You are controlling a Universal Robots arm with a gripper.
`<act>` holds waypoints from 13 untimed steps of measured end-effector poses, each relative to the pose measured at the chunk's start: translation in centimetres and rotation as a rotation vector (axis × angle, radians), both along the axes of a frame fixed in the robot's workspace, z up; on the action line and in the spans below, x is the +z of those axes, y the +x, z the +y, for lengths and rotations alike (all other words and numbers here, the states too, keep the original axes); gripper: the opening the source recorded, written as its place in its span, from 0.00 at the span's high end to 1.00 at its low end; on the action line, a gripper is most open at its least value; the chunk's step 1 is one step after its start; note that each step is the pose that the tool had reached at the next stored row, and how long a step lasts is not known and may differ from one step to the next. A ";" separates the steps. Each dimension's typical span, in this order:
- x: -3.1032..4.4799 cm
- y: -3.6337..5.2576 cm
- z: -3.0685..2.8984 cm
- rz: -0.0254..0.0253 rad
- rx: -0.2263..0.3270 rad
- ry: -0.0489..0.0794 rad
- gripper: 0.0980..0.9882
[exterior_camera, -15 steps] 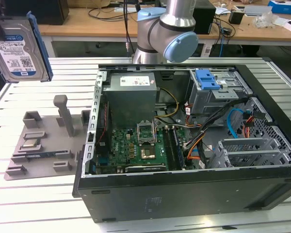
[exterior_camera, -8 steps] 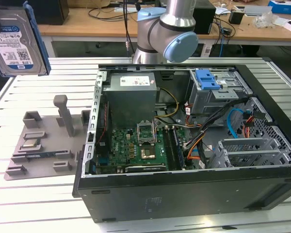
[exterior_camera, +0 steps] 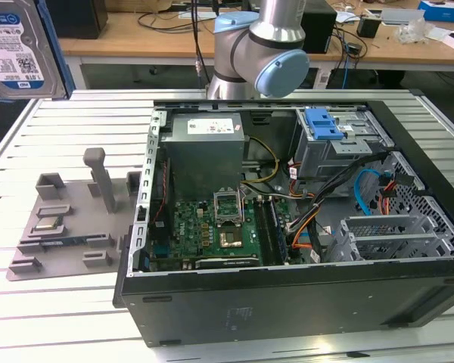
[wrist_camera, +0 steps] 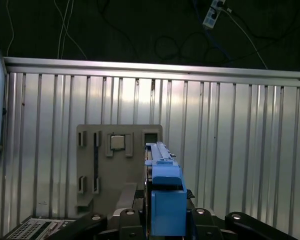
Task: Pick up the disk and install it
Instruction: 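Pick up the disk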
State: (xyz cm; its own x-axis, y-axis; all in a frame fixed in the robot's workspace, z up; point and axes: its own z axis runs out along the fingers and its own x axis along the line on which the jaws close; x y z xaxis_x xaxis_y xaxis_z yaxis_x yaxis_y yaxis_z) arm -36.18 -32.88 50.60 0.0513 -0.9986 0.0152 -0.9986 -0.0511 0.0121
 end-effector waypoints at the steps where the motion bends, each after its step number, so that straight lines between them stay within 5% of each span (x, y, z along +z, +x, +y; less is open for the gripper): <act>1: 0.26 0.00 0.00 0.0000 0.000 0.000 0.70; 13: 3.44 0.00 0.06 -0.0001 0.000 0.000 0.70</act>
State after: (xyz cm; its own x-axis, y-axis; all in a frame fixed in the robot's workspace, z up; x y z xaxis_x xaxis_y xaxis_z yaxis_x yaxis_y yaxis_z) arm -36.19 -32.82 54.04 0.0514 -0.9986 0.0151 -0.9986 -0.0512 0.0120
